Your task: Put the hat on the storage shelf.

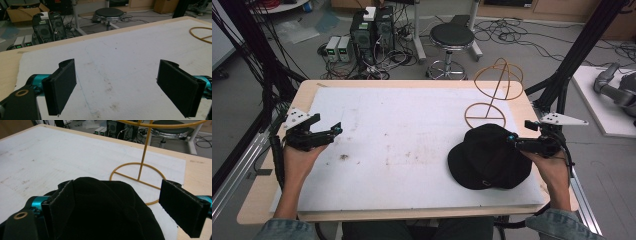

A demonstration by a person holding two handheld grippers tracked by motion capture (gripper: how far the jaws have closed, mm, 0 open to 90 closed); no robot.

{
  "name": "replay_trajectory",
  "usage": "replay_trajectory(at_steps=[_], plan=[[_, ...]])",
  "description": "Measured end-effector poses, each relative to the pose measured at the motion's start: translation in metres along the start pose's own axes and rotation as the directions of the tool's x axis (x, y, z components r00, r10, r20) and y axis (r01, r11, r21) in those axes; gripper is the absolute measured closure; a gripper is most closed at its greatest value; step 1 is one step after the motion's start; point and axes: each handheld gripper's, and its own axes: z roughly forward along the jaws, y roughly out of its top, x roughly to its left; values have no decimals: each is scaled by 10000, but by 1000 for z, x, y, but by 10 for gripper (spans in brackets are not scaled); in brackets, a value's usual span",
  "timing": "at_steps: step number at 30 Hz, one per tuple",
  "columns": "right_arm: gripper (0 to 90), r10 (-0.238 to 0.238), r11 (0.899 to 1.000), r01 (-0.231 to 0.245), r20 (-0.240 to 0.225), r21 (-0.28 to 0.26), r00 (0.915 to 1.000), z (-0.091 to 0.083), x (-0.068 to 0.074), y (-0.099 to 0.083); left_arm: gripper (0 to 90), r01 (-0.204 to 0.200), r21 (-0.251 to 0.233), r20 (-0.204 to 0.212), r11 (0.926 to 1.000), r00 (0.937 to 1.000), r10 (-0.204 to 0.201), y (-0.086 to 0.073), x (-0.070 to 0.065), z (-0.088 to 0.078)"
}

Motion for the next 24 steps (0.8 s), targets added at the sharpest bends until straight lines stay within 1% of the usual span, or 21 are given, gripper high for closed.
replay_trajectory(at_steps=[2,16,19,24], plan=[[139,15,10000,-15,4,56,10000,0,0,0,162,28,15,-20,10000,10000,-28,0,0,0],[138,32,10000,-32,10,-30,10000,0,0,1,162,-15,-24,0,10000,10000,15,0,1,-1],[139,7,10000,-7,14,-26,10000,0,0,1,162,-15,-7,5,10000,10000,15,0,0,0],[139,93,9999,-93,36,-38,9999,-1,-2,-2,162,-90,11,57,10000,9999,90,1,-1,2]])
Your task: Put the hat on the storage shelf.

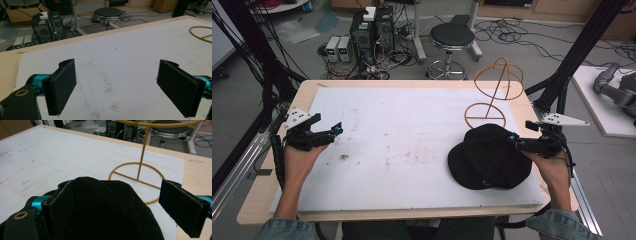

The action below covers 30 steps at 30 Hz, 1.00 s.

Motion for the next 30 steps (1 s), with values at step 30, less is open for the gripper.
replay_trajectory(at_steps=[30], plan=[[180,673,9960,-656,-269,606,9974,25,-14,-30,163,5,-2,-27,10000,10000,-5,0,0,1]])
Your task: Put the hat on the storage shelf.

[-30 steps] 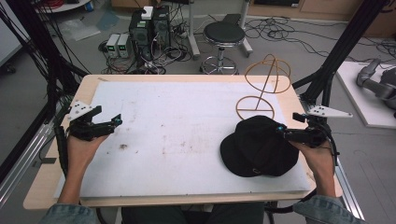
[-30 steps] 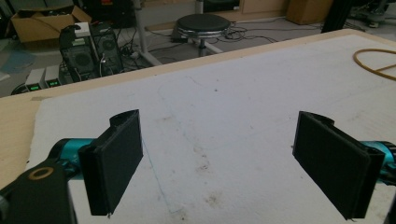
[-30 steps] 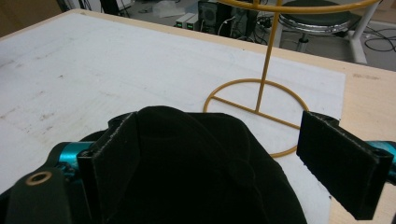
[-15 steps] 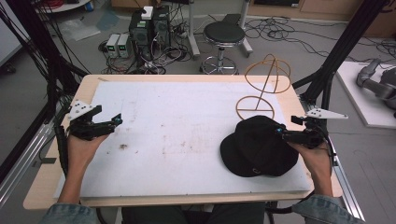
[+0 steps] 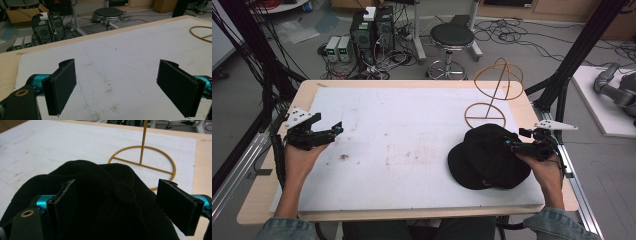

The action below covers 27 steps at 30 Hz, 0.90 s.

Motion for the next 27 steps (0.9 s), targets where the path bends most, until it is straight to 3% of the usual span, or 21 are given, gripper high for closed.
replay_trajectory(at_steps=[13,27], plan=[[232,173,9997,-170,-183,159,9997,7,-4,-6,163,-12,8,-12,10000,10000,12,0,0,0],[467,69,9990,-53,-360,448,9993,10,-1,-8,164,13,-16,-36,10000,10000,-13,0,1,-1]])
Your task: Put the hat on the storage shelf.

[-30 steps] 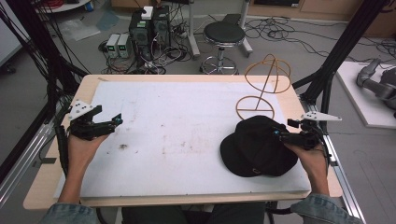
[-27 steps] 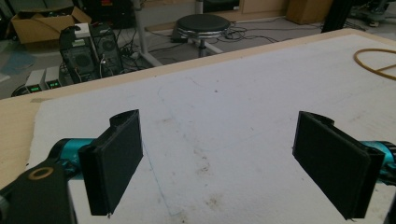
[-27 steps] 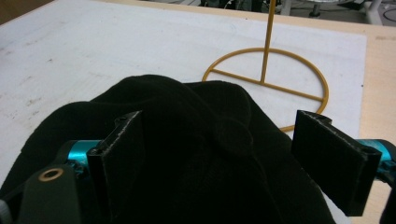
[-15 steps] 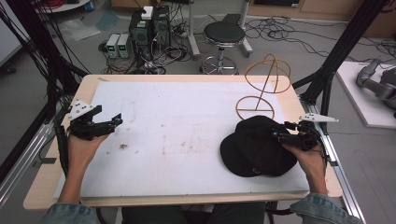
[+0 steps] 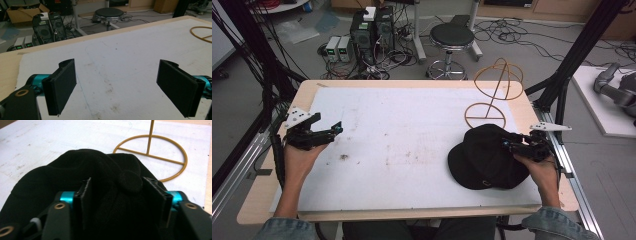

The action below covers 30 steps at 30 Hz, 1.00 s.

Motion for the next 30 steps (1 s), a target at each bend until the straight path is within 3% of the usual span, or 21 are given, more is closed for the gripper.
replay_trajectory(at_steps=[4,13,30], plan=[[521,69,10000,-69,43,6,10000,-1,1,0,164,11,0,-9,10000,10000,-11,0,0,0],[629,-269,9992,278,327,-279,9991,-3,5,2,164,6,-5,-29,10000,10000,-6,0,0,0],[692,-896,9914,957,702,-894,9935,-12,23,14,164,13,-16,-54,10000,10000,-13,1,1,-1]])
